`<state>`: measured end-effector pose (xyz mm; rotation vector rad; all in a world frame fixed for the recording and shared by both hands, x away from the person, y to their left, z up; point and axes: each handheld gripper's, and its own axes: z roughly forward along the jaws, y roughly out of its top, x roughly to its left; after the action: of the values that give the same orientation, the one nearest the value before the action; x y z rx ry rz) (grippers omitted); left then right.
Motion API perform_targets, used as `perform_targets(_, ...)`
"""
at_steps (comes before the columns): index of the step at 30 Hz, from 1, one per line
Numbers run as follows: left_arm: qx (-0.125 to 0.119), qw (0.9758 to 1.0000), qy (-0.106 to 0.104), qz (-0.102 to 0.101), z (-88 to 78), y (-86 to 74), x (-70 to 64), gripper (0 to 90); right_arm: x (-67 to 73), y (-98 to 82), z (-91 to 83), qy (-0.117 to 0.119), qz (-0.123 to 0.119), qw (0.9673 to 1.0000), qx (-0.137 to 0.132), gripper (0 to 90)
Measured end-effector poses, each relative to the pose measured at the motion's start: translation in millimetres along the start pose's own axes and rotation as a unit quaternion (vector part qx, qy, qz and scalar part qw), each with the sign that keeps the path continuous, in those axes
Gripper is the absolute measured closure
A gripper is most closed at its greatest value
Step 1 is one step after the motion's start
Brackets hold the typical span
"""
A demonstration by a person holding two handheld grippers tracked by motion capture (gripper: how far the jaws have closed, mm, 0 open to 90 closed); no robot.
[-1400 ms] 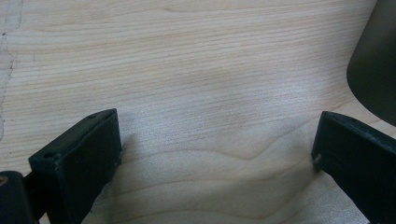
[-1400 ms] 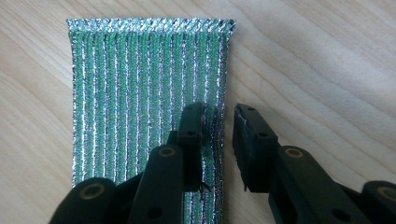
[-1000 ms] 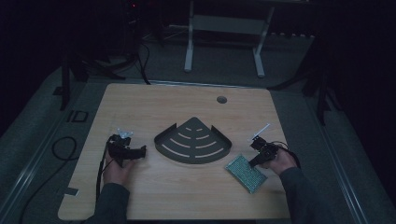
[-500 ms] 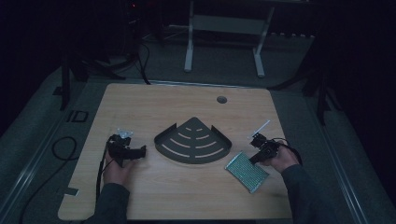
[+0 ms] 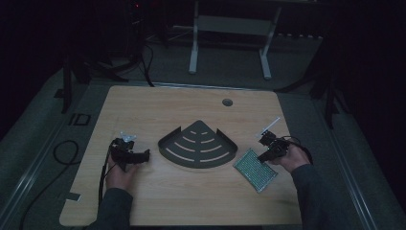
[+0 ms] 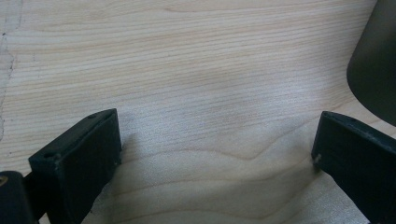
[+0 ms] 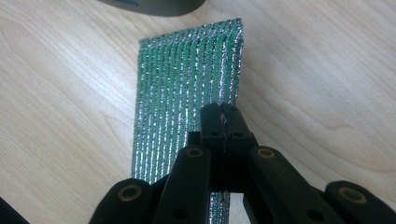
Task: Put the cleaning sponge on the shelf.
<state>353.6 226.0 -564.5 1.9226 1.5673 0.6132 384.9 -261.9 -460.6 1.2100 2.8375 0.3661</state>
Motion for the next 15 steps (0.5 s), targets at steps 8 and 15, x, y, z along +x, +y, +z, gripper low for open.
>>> perform_targets(8, 0.000, 1.0000, 0.000, 0.000, 0.0, 0.0, 0.0, 1.7, -0.3, 4.1, -9.2, -0.007, 0.000, 1.0000, -0.002, 89.7)
perform_targets(15, 0.000, 1.0000, 0.000, 0.000, 0.0, 0.0, 0.0, 1.8, -1.4, 10.5, -17.5, -0.011, -0.003, 0.9999, -0.005, 89.7)
